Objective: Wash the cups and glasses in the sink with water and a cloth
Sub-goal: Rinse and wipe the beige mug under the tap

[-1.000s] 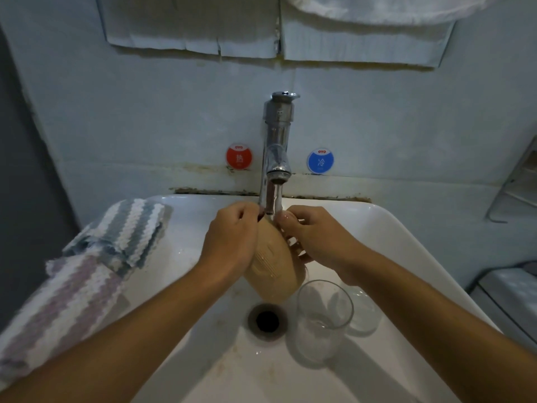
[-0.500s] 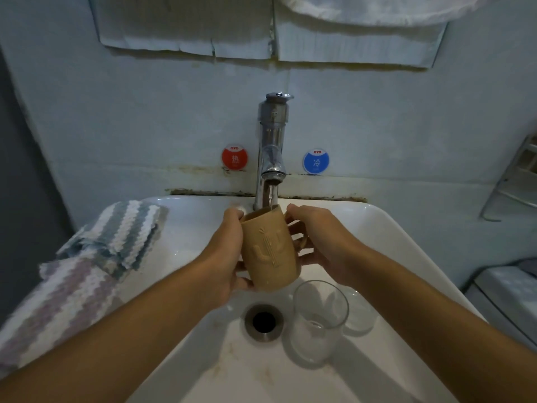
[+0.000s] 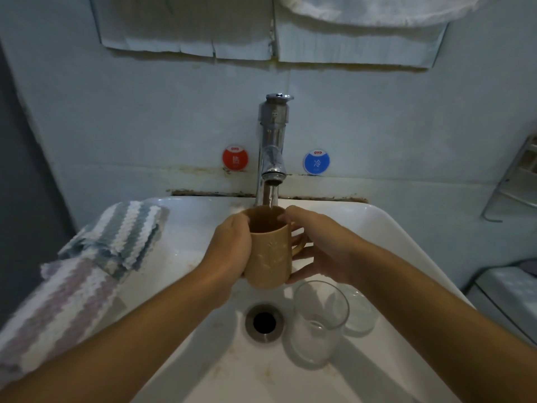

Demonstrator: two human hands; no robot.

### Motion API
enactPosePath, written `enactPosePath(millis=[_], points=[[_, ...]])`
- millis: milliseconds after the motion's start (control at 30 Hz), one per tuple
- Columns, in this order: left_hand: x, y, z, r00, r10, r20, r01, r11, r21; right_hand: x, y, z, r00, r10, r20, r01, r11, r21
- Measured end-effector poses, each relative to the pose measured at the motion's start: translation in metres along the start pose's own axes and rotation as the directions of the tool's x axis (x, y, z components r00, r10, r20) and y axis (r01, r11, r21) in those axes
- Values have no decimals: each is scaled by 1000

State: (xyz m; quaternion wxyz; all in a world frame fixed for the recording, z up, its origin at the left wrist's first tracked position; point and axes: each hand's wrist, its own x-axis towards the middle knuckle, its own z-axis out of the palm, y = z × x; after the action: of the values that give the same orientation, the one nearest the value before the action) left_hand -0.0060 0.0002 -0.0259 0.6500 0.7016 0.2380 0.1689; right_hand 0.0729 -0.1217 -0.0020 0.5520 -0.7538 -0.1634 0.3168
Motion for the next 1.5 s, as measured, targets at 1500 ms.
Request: enactPosePath(millis=[1500], points=[[16,2,-17,894,211,395,-333,903,272,9,8,-9,999,41,-35,-34,984,172]])
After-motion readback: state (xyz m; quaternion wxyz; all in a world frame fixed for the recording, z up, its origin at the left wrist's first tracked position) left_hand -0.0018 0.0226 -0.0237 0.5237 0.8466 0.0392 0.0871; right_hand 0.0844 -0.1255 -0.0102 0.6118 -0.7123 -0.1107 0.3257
